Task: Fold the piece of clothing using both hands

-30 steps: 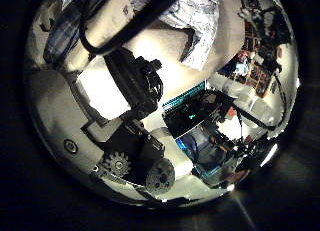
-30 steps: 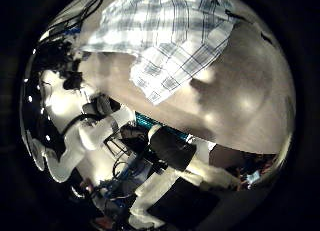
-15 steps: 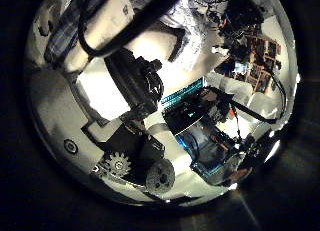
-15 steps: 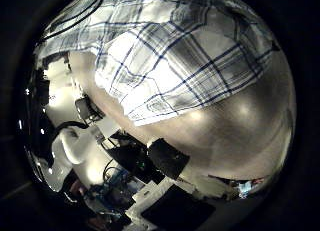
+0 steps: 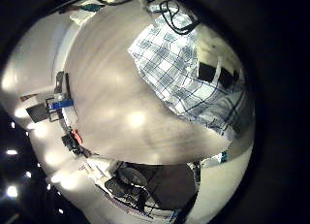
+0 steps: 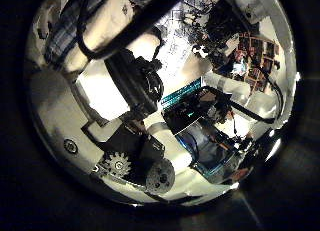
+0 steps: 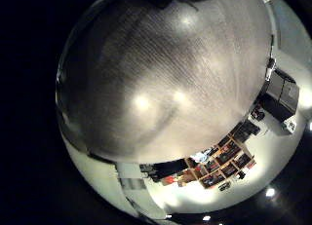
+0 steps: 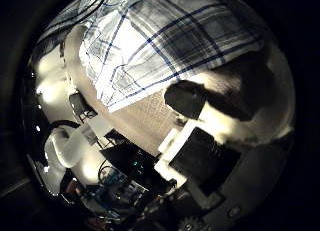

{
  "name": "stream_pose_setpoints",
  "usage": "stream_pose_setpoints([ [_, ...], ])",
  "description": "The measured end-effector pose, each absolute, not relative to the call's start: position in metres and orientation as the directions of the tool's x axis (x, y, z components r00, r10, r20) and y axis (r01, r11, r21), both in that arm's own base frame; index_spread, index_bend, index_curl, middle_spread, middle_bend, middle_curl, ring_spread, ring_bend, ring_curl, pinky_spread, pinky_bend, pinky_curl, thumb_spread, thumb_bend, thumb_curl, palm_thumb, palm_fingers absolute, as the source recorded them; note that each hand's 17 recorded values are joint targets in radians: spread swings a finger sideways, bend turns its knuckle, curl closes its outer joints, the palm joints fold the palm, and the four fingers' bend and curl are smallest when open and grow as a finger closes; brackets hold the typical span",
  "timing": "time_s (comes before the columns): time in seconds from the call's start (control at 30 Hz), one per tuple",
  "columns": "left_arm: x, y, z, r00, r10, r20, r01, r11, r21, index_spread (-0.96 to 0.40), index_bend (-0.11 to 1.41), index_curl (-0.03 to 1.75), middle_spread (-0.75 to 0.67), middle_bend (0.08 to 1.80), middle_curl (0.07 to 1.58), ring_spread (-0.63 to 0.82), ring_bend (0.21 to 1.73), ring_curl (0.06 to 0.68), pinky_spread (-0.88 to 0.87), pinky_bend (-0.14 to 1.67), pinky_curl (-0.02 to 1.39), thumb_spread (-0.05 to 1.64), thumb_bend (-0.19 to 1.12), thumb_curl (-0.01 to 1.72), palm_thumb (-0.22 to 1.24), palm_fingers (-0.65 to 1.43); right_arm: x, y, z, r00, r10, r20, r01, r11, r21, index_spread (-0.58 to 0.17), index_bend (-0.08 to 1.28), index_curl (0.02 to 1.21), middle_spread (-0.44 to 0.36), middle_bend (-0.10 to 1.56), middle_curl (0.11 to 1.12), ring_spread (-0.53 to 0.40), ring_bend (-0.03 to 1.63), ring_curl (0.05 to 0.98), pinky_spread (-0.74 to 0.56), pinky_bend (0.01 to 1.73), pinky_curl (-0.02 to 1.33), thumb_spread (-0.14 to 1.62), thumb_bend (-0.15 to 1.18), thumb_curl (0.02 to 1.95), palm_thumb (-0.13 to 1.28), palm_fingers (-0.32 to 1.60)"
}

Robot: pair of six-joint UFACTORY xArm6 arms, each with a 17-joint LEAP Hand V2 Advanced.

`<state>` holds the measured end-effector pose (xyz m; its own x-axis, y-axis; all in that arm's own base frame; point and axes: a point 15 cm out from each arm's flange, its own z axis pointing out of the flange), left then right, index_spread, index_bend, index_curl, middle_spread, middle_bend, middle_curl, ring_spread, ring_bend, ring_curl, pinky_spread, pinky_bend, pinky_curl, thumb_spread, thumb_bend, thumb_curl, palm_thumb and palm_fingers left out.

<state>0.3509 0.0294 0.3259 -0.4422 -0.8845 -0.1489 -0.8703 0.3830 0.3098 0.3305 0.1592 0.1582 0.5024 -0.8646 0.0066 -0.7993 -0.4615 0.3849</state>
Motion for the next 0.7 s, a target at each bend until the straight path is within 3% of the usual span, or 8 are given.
stream_pose_setpoints([
  [0.13,0.352,0.030,0.330,-0.441,-0.884,-0.156,-0.874,0.383,0.300,-0.70,0.46,1.03,-0.52,0.96,0.75,-0.55,1.02,0.474,-0.75,0.66,0.68,1.42,-0.01,0.32,0.56,1.08,0.339,0.157,0.162,0.503,-0.863,0.048,-0.816,-0.456,0.356,-0.442,0.44,0.46,-0.327,0.79,0.74,-0.303,1.22,0.492,-0.36,1.31,0.29,1.03,0.00,0.38,0.66,1.02],
  [0.27,0.352,0.033,0.336,-0.436,-0.886,-0.157,-0.879,0.383,0.284,-0.70,0.45,1.04,-0.52,0.95,0.75,-0.55,1.02,0.476,-0.75,0.65,0.68,1.42,-0.01,0.32,0.55,1.08,0.363,0.160,0.179,0.507,-0.853,0.121,-0.848,-0.470,0.244,-0.472,0.70,0.61,-0.342,0.91,0.84,-0.290,1.27,0.551,-0.30,1.39,0.36,0.99,0.02,0.42,0.80,1.12],
  [0.33,0.353,0.038,0.340,-0.429,-0.890,-0.157,-0.884,0.377,0.277,-0.70,0.45,1.04,-0.52,0.95,0.75,-0.55,1.01,0.475,-0.75,0.65,0.69,1.41,-0.01,0.32,0.55,1.08,0.371,0.158,0.190,0.498,-0.851,0.164,-0.864,-0.471,0.181,-0.456,0.86,0.69,-0.330,0.98,0.88,-0.277,1.29,0.575,-0.28,1.41,0.38,0.97,0.06,0.47,0.90,1.19],
  [0.43,0.352,0.039,0.346,-0.423,-0.893,-0.152,-0.889,0.376,0.262,-0.71,0.45,1.05,-0.52,0.95,0.75,-0.55,1.01,0.476,-0.76,0.64,0.69,1.41,-0.01,0.32,0.56,1.08,0.364,0.152,0.195,0.496,-0.849,0.181,-0.867,-0.473,0.156,-0.415,0.98,0.77,-0.304,1.09,0.92,-0.263,1.32,0.608,-0.24,1.45,0.42,0.95,0.08,0.52,1.00,1.17],
  [0.7,0.342,0.036,0.359,-0.431,-0.892,-0.137,-0.888,0.391,0.242,-0.72,0.44,1.06,-0.53,0.94,0.76,-0.55,1.01,0.479,-0.76,0.63,0.71,1.40,-0.01,0.32,0.56,1.08,0.351,0.117,0.228,0.443,-0.878,0.182,-0.893,-0.413,0.180,-0.330,1.10,0.86,-0.233,1.23,0.95,-0.230,1.39,0.679,-0.18,1.49,0.50,0.93,0.06,0.62,1.05,1.09],
])
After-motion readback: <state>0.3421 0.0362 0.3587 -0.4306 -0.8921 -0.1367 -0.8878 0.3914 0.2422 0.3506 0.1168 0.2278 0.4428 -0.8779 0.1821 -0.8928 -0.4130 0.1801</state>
